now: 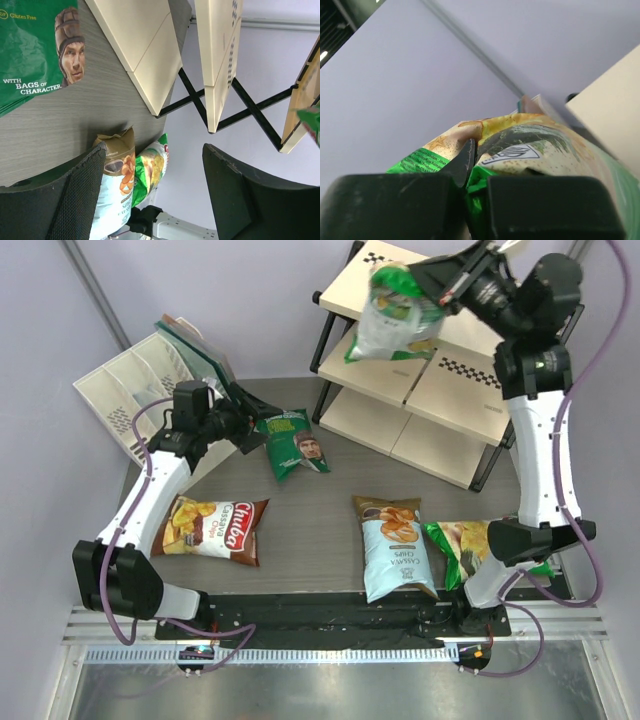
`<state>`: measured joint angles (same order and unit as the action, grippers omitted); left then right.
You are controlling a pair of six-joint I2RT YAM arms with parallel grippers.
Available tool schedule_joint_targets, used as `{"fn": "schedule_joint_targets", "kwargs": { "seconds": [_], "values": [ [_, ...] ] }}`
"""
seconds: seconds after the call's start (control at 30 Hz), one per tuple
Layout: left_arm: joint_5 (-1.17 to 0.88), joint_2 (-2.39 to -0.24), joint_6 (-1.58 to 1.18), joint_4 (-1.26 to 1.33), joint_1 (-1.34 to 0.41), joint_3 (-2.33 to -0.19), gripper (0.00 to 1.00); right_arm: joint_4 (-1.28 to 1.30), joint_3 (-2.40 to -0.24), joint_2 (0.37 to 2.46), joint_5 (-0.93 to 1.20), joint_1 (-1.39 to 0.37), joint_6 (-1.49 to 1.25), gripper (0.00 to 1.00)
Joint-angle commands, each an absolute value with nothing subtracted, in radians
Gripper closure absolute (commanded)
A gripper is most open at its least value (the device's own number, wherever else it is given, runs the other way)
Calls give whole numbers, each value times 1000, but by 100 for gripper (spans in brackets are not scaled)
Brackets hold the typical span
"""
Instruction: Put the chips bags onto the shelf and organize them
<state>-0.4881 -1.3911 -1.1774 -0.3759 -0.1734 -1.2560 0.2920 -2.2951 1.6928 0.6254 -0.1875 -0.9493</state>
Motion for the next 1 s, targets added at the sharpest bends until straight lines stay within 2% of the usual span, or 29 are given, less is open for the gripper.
{"fn": "schedule_joint_targets", "kwargs": {
  "seconds": [0.0,0.27,0.47,0.57,0.6,0.67,0.8,0.97],
  "values": [
    [-489,-1374,-1164,-365,-167,-1267,23,160,-2385,1624,568,-32,-903,99],
    [-494,-1374,-1167,-368,-166,-1261,23,16,-2473,1654,584,142,-1067,99],
    [-497,-1381,-1167,-365,-167,-1259,23,5,-2487,1657,540,181,-1017,99],
    [-502,-1382,-1169,-359,-167,-1252,23,85,-2412,1620,479,181,-828,99],
    [-506,-1384,-1173,-353,-167,-1249,23,109,-2326,1605,454,176,-784,99],
    [-508,-1384,-1180,-347,-169,-1241,23,165,-2220,1537,324,175,-673,99],
    [-509,-1382,-1175,-345,-169,-1233,24,291,-2068,1496,223,163,-580,99],
    [-509,-1391,-1178,-345,-167,-1230,24,209,-1792,1346,69,120,-597,99]
  ]
}}
